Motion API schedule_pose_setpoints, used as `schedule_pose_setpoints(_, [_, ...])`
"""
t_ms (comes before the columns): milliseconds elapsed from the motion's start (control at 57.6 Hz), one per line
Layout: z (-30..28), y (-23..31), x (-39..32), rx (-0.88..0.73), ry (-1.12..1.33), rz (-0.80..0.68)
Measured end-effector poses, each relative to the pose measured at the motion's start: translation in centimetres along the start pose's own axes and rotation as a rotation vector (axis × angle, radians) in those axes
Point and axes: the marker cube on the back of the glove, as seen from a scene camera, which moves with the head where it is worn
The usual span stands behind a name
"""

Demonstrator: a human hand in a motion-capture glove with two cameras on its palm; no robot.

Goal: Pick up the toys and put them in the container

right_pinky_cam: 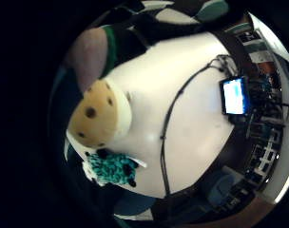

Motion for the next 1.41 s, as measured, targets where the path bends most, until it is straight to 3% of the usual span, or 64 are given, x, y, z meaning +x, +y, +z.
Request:
schedule_pose_setpoints(122, [7.2,1.9,-3.7,-0.071,0.167,-0.135])
schedule_pose_setpoints(226, [8.1,0.8,-4.0,0.062,0.261,-0.143])
schedule_pose_setpoints(399, [8.2,-1.0,-4.7,0.156,0.138,-0.217])
schedule_pose_setpoints(538, [5.6,-2.0,-5.0,0.158,0.032,-0.195])
schedule_pose_setpoints(781, [-8.3,-4.1,-7.9,0.425,-0.062,-0.190])
schedule_pose_setpoints(955, [-16.0,-10.4,-10.1,0.589,-0.247,-0.099])
schedule_pose_setpoints(1216, [-11.0,-17.5,-12.0,0.545,-0.207,0.015])
schedule_pose_setpoints(1302, [-8.7,-17.9,-12.4,0.451,-0.179,0.026])
schedule_pose_setpoints(1407, [-9.4,-16.4,-9.9,0.452,-0.208,0.030])
